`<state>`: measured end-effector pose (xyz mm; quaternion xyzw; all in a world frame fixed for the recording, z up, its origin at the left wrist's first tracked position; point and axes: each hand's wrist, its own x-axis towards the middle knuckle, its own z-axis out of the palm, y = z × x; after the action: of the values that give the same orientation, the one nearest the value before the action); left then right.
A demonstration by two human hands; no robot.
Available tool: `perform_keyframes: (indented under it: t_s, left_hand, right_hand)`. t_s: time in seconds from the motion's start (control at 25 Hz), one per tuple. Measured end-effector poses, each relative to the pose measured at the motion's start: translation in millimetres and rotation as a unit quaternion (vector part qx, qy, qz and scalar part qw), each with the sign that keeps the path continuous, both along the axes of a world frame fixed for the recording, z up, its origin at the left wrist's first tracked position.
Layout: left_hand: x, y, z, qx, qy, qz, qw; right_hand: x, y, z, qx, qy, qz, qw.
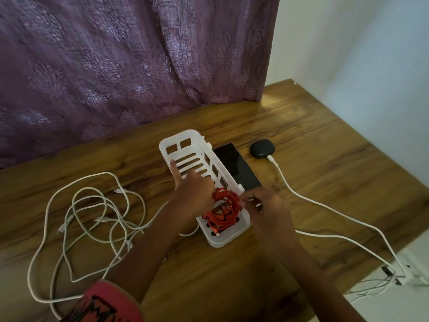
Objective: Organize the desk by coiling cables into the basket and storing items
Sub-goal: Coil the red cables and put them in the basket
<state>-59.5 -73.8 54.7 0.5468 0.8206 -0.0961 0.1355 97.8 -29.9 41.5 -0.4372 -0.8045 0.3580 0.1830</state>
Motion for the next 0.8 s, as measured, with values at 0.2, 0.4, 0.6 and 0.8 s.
perform_keyframes:
  t_s: [0.2, 0.4, 0.6, 0.8]
  left_hand:
    - [11.1, -2.5, 6.0, 0.017, -0.066, -0.04, 0.997]
    - [18.0, -6.9, -1.2, 0.054, -0.081, -0.048, 0.994]
    - [3.6, -14.8, -3.5, 0.17, -0.168, 0.02, 0.971]
    - [-5.0, -32.6, -2.9, 0.272, -0.185, 0.068, 0.942]
  right_hand:
    - [-0.9, -2.9, 1.6, -0.016, 0.021, -0.023, 0.999]
    - [2.8, -2.3, -1.9, -0.061, 0.048, -0.032, 0.996]
    - [6.6, -4.1, -4.5, -0.108, 0.113, -0.043, 0.987]
    - [2.9, -5.5, -2.9, -0.086, 0.091, -0.039, 0.991]
